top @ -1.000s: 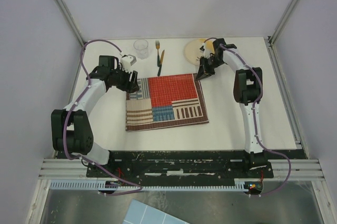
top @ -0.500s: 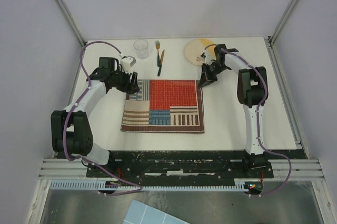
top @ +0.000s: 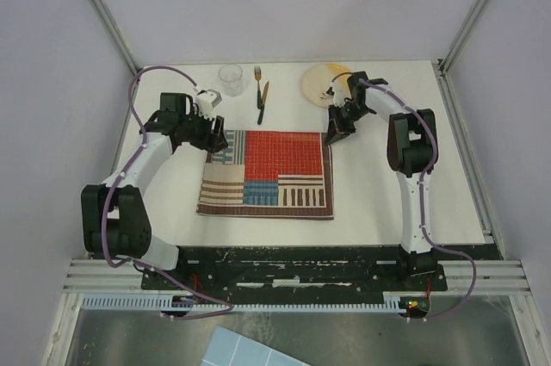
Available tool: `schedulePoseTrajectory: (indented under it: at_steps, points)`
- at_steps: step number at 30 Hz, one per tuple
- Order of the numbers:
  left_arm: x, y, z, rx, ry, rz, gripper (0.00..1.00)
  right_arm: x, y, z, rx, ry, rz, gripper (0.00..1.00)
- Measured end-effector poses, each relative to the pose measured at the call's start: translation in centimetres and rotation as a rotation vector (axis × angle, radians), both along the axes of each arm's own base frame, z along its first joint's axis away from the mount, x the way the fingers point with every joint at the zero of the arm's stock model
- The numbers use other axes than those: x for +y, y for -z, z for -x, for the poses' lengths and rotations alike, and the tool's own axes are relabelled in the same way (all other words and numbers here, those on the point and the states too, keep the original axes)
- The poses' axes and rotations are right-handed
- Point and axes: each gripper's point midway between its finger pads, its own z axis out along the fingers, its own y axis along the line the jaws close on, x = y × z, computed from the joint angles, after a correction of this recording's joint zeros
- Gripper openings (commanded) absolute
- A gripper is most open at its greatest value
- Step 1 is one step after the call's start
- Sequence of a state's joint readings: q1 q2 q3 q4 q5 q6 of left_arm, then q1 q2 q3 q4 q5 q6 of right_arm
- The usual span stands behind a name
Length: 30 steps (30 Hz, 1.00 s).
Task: Set the dinner table for one person
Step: Adjust the napkin at the center of the board.
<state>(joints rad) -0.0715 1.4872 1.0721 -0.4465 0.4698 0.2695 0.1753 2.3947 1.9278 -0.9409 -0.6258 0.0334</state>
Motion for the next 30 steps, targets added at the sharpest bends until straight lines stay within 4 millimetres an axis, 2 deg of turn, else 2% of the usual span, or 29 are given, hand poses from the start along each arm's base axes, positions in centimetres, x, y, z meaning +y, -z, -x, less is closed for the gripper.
schedulePoseTrajectory:
  at_steps: [10,20,30]
  points:
    - [0.0,-0.7,-0.1,-0.025,-0.001,0.0,0.68,-0.1,0.1,-0.3,-0.005,0.003,0.02,0.02]
    - [0.3,-0.8,-0.2,-0.031,-0.013,-0.012,0.68,-0.5,-0.3,-3.5,-0.087,0.016,0.067,0.02]
    - [0.4,-1.1,-0.2,-0.04,-0.015,-0.014,0.67,-0.4,0.0,-3.4,-0.086,0.02,0.044,0.02]
